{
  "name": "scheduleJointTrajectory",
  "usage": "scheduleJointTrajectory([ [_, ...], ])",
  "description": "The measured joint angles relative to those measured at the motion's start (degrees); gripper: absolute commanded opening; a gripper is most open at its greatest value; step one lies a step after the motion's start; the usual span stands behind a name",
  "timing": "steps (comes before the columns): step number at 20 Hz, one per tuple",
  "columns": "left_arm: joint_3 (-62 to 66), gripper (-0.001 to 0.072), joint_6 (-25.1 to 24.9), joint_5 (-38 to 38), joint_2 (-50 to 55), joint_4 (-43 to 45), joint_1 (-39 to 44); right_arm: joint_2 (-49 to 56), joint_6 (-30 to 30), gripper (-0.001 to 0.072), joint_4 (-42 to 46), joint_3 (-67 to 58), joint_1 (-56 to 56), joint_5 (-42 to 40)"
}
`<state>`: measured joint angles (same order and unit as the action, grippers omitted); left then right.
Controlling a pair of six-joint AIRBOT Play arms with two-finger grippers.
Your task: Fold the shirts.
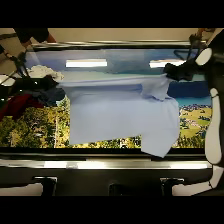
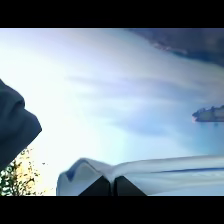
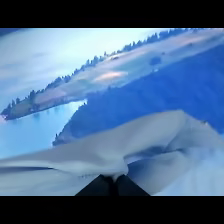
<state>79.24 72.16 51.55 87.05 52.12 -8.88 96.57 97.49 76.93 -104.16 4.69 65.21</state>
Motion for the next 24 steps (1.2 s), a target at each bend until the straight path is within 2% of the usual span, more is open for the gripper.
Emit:
scheduleJointTrajectory([
  [3,-0.35,0.0041,-0.33,1.97,4.94,-0.48,1.09,5.31,1.55,0.0065,-4.2,-0.02,0.02,-0.24],
  [4,-0.33,0.0132,-0.42,3.15,5.86,-0.55,1.44,5.95,1.66,0.0218,-5.16,-0.04,0.22,0.15],
  [5,0.0,0.0335,-0.48,4.5,6.45,-0.87,1.6,6.05,1.75,0.0438,-5.6,-0.11,0.61,0.79],
  [6,0.66,0.0444,-0.57,6.56,6.93,-0.98,1.42,5.77,1.4,0.0488,-5.97,-0.15,1.44,2.21],
  [8,2.34,0.045,-0.59,12.66,7.41,-0.96,0.15,4.0,-0.7,0.0485,-5.95,-0.35,4.09,5.99],
  [11,2.75,0.0449,1.49,22.47,7.19,1.18,-2.56,1.53,-2.47,0.0446,-2.82,-0.02,10.51,17.03],
  [15,-8.81,0.0448,4.72,30.12,2.69,6.75,-4.31,-2.43,-3.48,0.0446,-0.33,8.96,18.16,28.41],
  [19,-24.74,0.043,3.08,28.61,-3.56,8.07,-4.76,-7.04,-5.46,0.0452,0.85,22.93,21.66,30.14],
  [21,-28.98,0.043,2.27,26.84,-5.09,7.02,-4.83,-8.11,-6.05,0.0458,0.76,26.43,22.32,29.4],
  [22,-30.21,0.043,2.12,25.99,-5.51,6.27,-4.81,-8.39,-6.43,0.0492,0.74,27.58,22.6,28.74],
  [24,-31.91,0.043,1.9,24.02,-5.99,5.22,-4.28,-8.87,-7.37,0.0493,0.7,28.98,22.73,27.87],
])
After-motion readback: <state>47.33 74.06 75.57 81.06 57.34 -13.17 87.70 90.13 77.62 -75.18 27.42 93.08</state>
